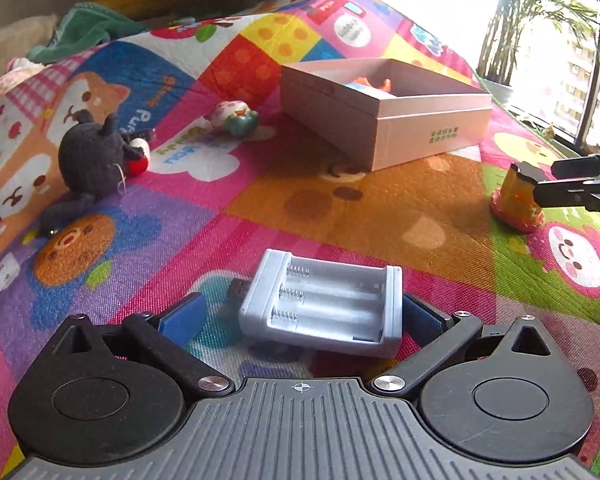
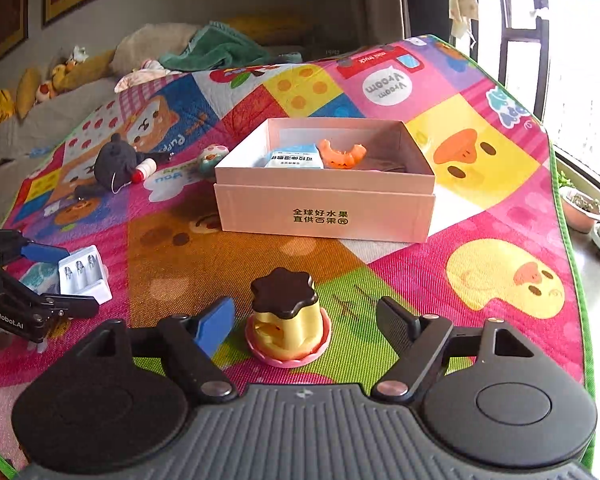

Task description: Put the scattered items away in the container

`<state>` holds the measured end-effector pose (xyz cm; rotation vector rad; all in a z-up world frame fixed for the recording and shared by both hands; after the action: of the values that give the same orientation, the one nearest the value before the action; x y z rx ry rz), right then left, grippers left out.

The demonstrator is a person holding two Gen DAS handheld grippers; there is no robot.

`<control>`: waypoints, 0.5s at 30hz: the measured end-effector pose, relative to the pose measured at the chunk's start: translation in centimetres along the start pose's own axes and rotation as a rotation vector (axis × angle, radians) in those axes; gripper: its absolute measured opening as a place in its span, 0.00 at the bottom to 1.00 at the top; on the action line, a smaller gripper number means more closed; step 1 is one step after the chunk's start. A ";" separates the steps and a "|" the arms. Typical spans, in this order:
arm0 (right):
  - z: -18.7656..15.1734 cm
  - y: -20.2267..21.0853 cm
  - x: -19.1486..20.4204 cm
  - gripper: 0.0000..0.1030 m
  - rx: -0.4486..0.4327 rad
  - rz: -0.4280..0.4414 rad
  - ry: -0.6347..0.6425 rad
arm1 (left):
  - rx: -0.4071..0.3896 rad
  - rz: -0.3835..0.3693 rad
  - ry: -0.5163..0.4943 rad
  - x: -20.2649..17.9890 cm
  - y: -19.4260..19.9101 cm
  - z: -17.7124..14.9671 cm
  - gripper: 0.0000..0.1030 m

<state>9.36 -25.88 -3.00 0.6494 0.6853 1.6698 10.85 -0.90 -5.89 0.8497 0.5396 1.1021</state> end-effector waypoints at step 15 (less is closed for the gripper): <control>-3.2 -1.2 -0.7 1.00 0.023 0.016 -0.054 | -0.008 -0.055 -0.160 -7.4 -1.0 1.6 1.00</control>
<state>7.95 -26.70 -6.12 0.7157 0.6622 1.6555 9.77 -8.46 -5.95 0.9025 0.4225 0.9762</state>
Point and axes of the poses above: each gripper's, at about its wrist camera, not at the fingertips, and y roughly against the way its jaws point, x to its left, z to its top, the point moved 9 cm from there along -y, roughly the way its jaws point, and after that the axes turned 13 degrees about x, right-handed, at the moved point
